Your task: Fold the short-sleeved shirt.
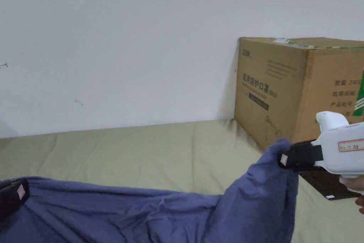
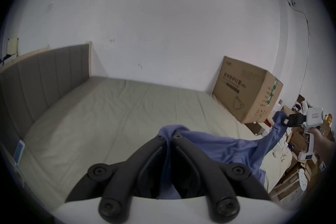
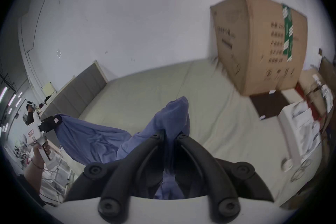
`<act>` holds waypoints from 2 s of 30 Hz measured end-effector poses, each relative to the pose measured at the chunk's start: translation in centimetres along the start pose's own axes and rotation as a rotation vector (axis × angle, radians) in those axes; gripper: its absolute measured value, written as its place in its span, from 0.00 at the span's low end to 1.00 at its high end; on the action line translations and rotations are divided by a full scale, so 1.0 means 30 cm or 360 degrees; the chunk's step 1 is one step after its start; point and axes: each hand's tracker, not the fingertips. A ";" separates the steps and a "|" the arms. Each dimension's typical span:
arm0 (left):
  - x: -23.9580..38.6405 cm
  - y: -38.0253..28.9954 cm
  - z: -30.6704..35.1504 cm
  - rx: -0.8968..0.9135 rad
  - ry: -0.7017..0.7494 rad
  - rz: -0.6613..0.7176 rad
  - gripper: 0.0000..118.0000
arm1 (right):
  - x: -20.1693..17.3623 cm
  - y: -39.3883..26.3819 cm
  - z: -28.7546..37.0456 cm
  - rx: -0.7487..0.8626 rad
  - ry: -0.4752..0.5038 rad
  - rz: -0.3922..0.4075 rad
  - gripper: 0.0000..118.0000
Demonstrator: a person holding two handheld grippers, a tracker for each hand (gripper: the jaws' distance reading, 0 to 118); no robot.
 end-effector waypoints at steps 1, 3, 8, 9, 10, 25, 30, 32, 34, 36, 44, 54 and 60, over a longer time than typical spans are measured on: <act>0.009 0.032 0.013 0.0030 0.0010 -0.0011 0.01 | -0.016 0.019 0.033 0.0035 -0.0030 0.0031 0.08; 0.024 0.099 0.032 0.0086 0.0049 -0.0066 0.01 | -0.017 0.087 0.081 0.0097 -0.0089 0.0058 0.08; -0.016 0.228 -0.012 0.0135 0.0063 -0.0106 0.01 | -0.034 0.273 0.146 0.0256 -0.0220 0.0070 0.08; -0.011 0.253 -0.024 0.0142 0.0067 -0.0112 0.01 | -0.062 0.302 0.163 0.0304 -0.0244 0.0085 0.08; -0.006 0.270 -0.034 0.0151 0.0074 -0.0118 0.01 | -0.074 0.336 0.168 0.0339 -0.0256 0.0077 0.08; 0.070 0.552 -0.408 0.0348 0.0102 -0.0003 0.01 | -0.254 0.946 0.090 0.0709 -0.0483 0.0156 0.08; 0.101 0.647 -0.486 0.0469 0.0088 -0.0024 0.01 | -0.286 1.076 0.113 0.0853 -0.0596 0.0305 0.08; 0.118 0.646 -0.518 0.0475 0.0112 -0.0084 0.01 | -0.288 1.078 0.106 0.0862 -0.0604 0.0308 0.08; 0.126 0.611 -0.558 0.0425 0.0145 -0.0141 0.01 | -0.269 1.051 0.075 0.0849 -0.0597 0.0317 0.08; 0.119 0.531 -0.610 0.0316 0.0129 -0.0158 0.01 | -0.234 0.972 0.005 0.0796 -0.0591 0.0329 0.08; 0.009 -0.161 -0.709 -0.0410 0.0091 -0.0034 0.01 | 0.101 0.214 -0.348 0.0071 -0.0319 -0.0069 0.08; 0.028 -0.571 -0.161 -0.0701 -0.0105 -0.0072 0.01 | 0.262 -0.646 0.025 -0.0314 -0.0300 -0.0292 0.08; 0.013 -0.556 0.072 -0.0669 -0.0116 -0.0027 0.01 | 0.271 -0.733 0.346 -0.0161 -0.0356 -0.0378 0.08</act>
